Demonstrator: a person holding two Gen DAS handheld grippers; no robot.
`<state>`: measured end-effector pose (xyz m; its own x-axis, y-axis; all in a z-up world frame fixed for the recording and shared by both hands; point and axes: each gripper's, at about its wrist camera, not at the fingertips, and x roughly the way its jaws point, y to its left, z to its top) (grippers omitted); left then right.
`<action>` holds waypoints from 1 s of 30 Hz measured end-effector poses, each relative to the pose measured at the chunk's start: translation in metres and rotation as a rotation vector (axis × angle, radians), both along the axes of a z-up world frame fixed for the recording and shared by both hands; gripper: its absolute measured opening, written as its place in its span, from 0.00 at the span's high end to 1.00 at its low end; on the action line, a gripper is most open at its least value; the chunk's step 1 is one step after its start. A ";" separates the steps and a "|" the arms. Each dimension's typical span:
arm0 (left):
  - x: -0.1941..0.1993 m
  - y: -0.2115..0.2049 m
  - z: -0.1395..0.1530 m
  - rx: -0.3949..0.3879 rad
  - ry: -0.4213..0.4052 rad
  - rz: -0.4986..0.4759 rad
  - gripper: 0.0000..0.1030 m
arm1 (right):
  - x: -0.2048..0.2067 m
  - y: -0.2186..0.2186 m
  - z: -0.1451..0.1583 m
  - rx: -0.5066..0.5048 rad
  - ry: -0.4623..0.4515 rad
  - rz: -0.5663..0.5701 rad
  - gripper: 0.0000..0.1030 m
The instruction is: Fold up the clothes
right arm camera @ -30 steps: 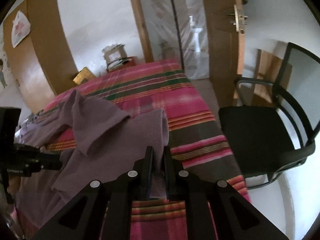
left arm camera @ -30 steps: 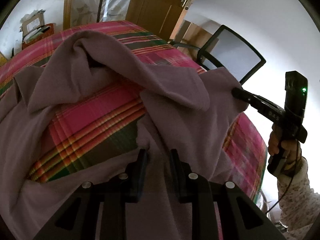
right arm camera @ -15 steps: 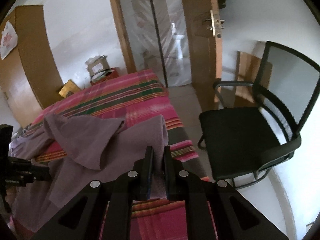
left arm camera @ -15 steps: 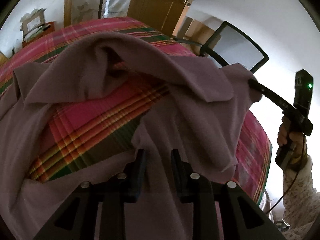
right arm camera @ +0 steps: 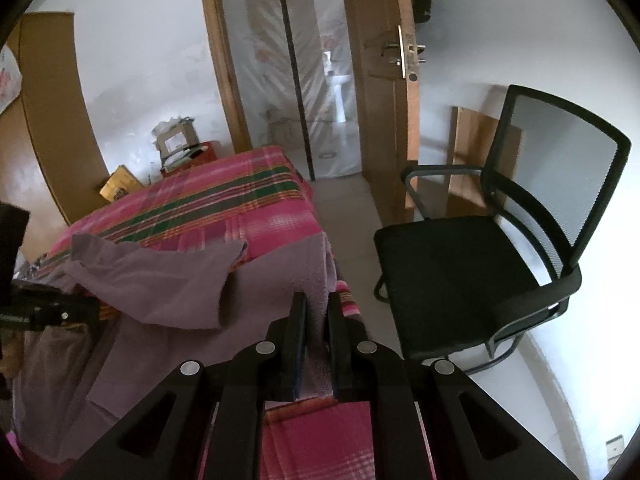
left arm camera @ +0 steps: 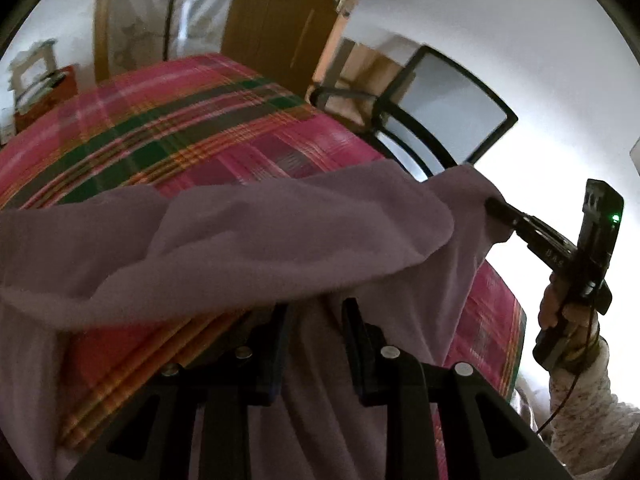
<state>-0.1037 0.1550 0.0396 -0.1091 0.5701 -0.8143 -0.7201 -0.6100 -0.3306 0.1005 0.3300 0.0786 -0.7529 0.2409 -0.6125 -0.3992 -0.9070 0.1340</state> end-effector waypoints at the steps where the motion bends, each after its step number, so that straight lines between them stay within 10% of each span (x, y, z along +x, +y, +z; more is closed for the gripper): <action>1: -0.004 0.004 0.000 0.000 -0.008 -0.002 0.74 | 0.001 0.000 0.000 -0.002 0.002 -0.001 0.90; 17: -0.064 0.015 -0.002 0.059 -0.075 0.136 0.74 | 0.005 -0.003 -0.012 -0.011 -0.018 -0.002 0.90; 30: -0.119 -0.013 0.004 0.277 -0.195 0.342 0.74 | 0.012 0.000 -0.017 -0.014 -0.026 -0.040 0.90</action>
